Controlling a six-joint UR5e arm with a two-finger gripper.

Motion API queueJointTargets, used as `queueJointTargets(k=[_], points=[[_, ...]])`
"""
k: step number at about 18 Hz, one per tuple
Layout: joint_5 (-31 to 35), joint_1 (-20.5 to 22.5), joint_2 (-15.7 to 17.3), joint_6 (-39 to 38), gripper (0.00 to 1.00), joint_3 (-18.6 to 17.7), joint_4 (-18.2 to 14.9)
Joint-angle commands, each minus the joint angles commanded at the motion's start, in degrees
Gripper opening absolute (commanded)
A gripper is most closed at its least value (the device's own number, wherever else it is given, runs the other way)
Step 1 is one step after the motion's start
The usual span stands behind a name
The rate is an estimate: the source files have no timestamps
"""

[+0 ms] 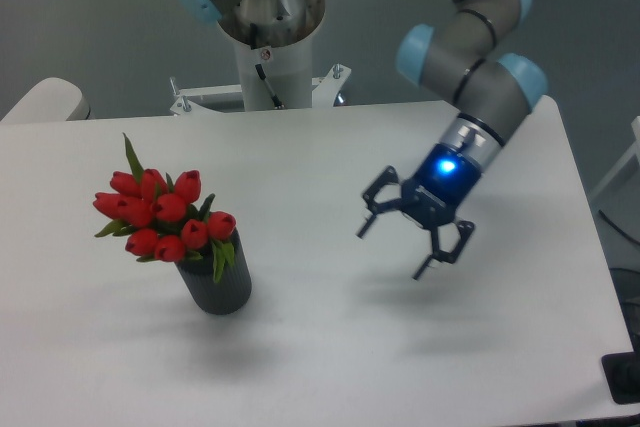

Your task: Insert the flowers into the vase

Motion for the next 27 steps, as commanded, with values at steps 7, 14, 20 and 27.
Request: queueJointTargets(k=[7, 14, 20, 27], points=[[21.1, -1.1, -0.9, -1.9, 1.0, 6.7, -1.0], [37.2, -6.8, -3.4, -1.1, 1.0, 14.9, -7.7], [47.2, -9.5, -4.9, 0.9, 1.0, 17.5, -10.5], [52.3, -10.5, -5.3, 4.7, 1.0, 17.1, -10.1]])
